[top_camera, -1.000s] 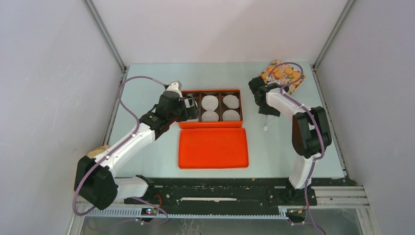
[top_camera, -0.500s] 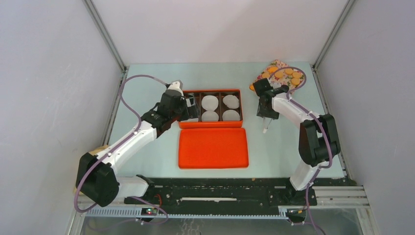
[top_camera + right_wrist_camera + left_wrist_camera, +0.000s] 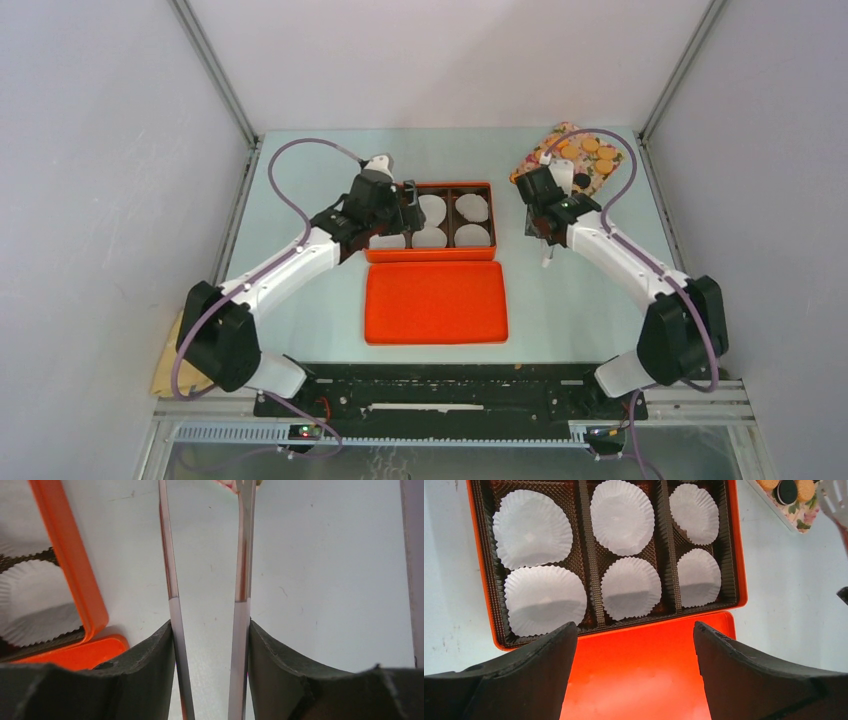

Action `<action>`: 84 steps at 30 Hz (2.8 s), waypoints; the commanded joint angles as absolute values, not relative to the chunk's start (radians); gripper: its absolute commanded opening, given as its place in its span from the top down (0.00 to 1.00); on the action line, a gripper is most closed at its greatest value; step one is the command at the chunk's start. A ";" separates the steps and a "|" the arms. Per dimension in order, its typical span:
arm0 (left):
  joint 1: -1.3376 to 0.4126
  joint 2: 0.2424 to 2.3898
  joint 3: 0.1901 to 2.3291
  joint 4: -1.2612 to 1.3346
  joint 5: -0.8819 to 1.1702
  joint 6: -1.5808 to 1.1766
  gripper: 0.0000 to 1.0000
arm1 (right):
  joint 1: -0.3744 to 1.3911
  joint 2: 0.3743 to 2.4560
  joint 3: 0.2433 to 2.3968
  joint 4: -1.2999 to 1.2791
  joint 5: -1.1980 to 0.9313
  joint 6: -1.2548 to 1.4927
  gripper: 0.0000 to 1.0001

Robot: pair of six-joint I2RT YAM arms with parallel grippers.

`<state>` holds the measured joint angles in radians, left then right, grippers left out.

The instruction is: Pack the cookies

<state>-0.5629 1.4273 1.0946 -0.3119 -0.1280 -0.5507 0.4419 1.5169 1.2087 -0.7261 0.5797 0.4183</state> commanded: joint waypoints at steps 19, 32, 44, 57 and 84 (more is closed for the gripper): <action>-0.565 1.594 1.364 -0.397 -0.169 -0.547 0.10 | 0.382 1.623 1.224 -0.830 0.039 0.290 0.42; -0.566 1.610 1.305 -0.324 -0.063 -0.593 0.10 | 0.330 1.733 1.201 -0.923 0.116 0.386 0.30; -0.566 1.636 1.270 -0.301 -0.024 -0.581 0.10 | 0.378 1.748 1.021 -0.727 0.151 0.626 0.27; -0.567 1.657 1.261 -0.285 0.022 -0.596 0.10 | 0.394 1.672 0.902 -0.606 0.187 0.798 0.14; -0.559 1.668 1.435 -0.394 -0.068 -0.548 0.10 | 0.525 1.490 1.171 -0.873 0.425 0.494 0.62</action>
<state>-0.5629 1.6604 1.2881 -0.3370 -0.0017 -0.5774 0.4885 1.5837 1.0561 -0.8021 0.3428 0.6331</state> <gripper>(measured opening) 0.900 0.407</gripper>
